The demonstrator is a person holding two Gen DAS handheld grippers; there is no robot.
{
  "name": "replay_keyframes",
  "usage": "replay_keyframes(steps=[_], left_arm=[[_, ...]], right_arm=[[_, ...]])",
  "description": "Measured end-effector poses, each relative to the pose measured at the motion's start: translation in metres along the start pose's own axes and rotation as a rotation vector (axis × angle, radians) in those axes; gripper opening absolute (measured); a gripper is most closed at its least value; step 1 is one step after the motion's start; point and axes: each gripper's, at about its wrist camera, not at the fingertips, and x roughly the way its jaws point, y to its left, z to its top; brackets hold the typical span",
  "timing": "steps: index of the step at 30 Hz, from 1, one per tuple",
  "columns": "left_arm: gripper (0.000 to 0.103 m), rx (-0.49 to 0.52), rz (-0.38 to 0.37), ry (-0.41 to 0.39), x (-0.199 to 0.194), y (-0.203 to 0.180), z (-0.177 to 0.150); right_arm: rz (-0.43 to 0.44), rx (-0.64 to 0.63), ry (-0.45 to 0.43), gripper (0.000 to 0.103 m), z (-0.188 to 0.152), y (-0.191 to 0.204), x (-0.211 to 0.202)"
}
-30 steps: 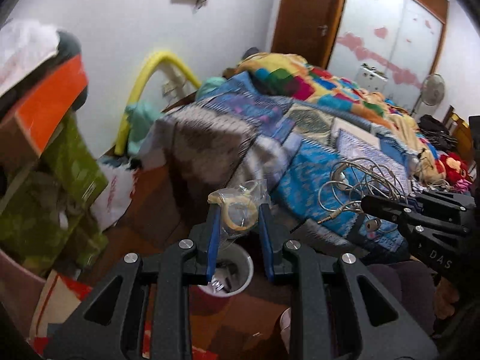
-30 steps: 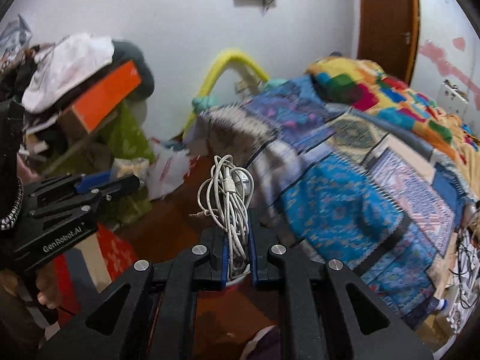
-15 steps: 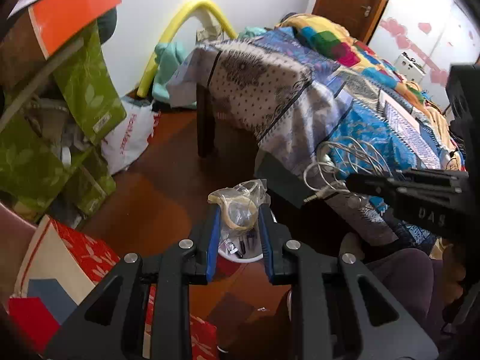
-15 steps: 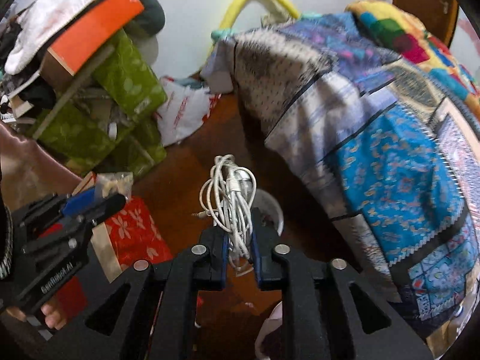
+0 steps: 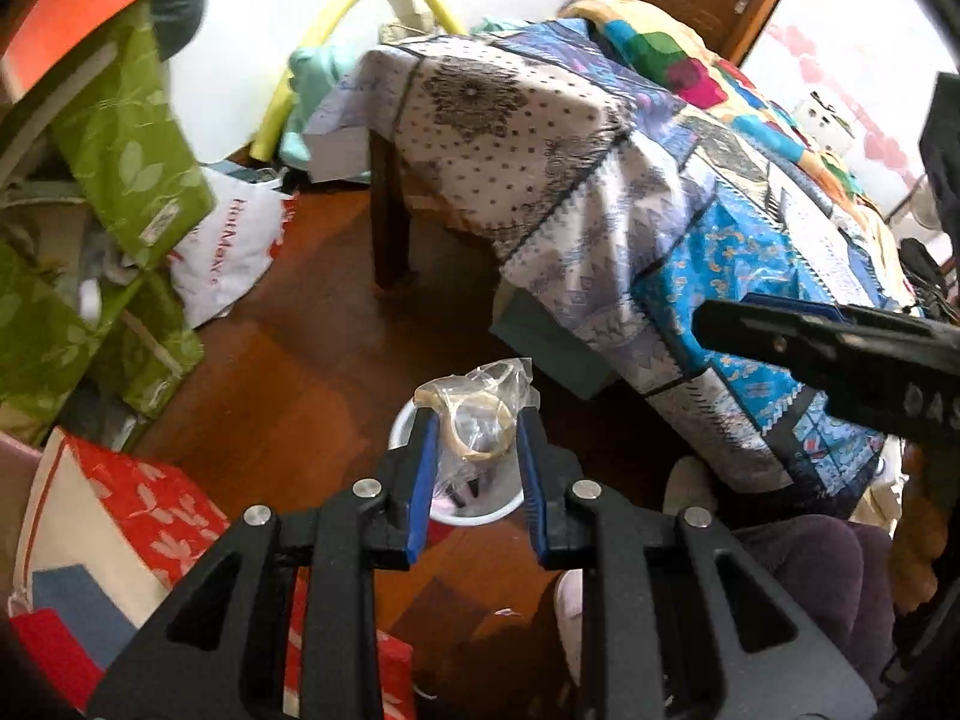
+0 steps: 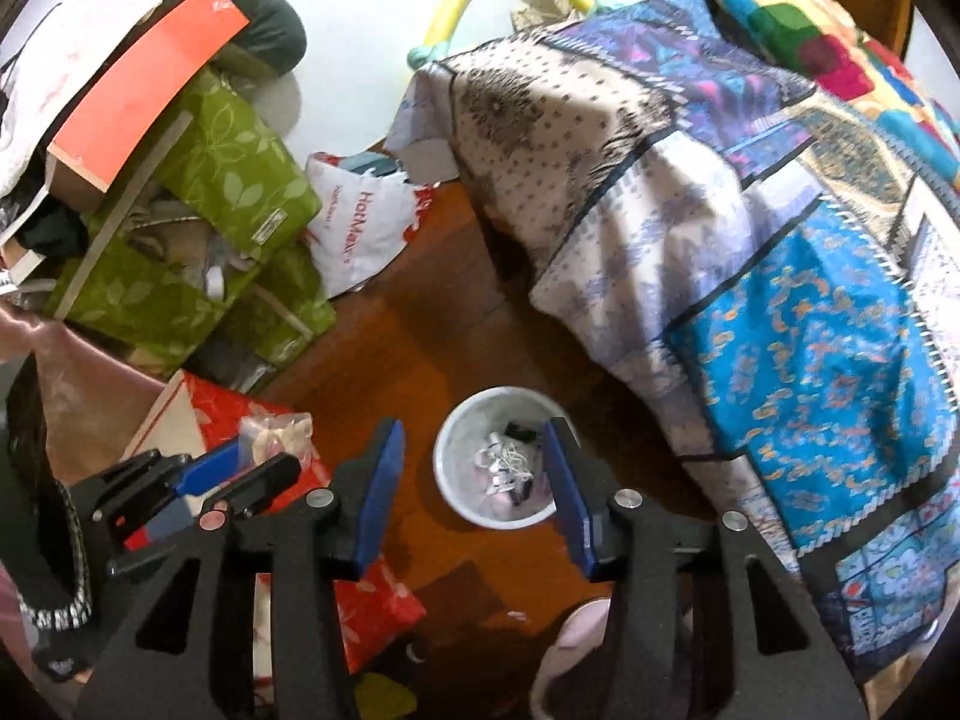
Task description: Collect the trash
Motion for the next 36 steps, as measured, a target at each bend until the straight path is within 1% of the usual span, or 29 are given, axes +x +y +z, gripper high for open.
replay_keyframes(steps=[1,2,3,4,7,10,13,16,20,26,27,31,34,36], left_arm=[[0.037,0.005,0.003,0.004,0.003,-0.002,0.003],[0.043,0.008,0.013,0.008,0.006,-0.005,0.006],[0.053,0.009,0.02,0.005,0.008,-0.006,0.009],[0.054,0.011,0.023,0.002,0.01,-0.008,0.012],[0.054,0.02,0.036,0.0,0.011,-0.013,0.017],[0.054,0.028,0.033,-0.027,0.0,-0.018,0.02],[0.054,0.042,0.029,-0.064,-0.019,-0.025,0.02],[0.054,0.065,0.024,-0.121,-0.048,-0.035,0.02],[0.054,0.099,-0.017,-0.225,-0.097,-0.054,0.017],[0.054,0.173,-0.089,-0.415,-0.181,-0.091,0.001],[0.054,0.189,-0.109,-0.452,-0.198,-0.098,-0.006],[0.054,0.243,-0.18,-0.553,-0.243,-0.118,-0.03],[0.054,0.277,-0.212,-0.617,-0.271,-0.127,-0.052],[0.054,0.297,-0.241,-0.646,-0.286,-0.132,-0.067]], right_arm=[[-0.009,0.0,-0.008,0.044,-0.001,-0.003,-0.003],[-0.014,0.0,-0.015,0.044,-0.001,-0.005,-0.006],[-0.024,0.003,-0.025,0.044,-0.003,-0.007,-0.009],[-0.029,0.005,-0.029,0.044,-0.003,-0.01,-0.012],[-0.038,0.018,-0.046,0.044,-0.006,-0.019,-0.023],[-0.049,0.028,-0.065,0.044,-0.009,-0.025,-0.034],[-0.057,0.039,-0.097,0.044,-0.016,-0.029,-0.052],[-0.066,0.052,-0.145,0.044,-0.024,-0.031,-0.074],[-0.093,0.056,-0.238,0.044,-0.041,-0.031,-0.116],[-0.176,0.057,-0.434,0.044,-0.081,-0.021,-0.196],[-0.193,0.063,-0.464,0.044,-0.09,-0.018,-0.21],[-0.216,0.093,-0.561,0.044,-0.12,-0.009,-0.25],[-0.254,0.114,-0.654,0.044,-0.146,0.001,-0.28],[-0.292,0.125,-0.724,0.044,-0.165,0.009,-0.299]])
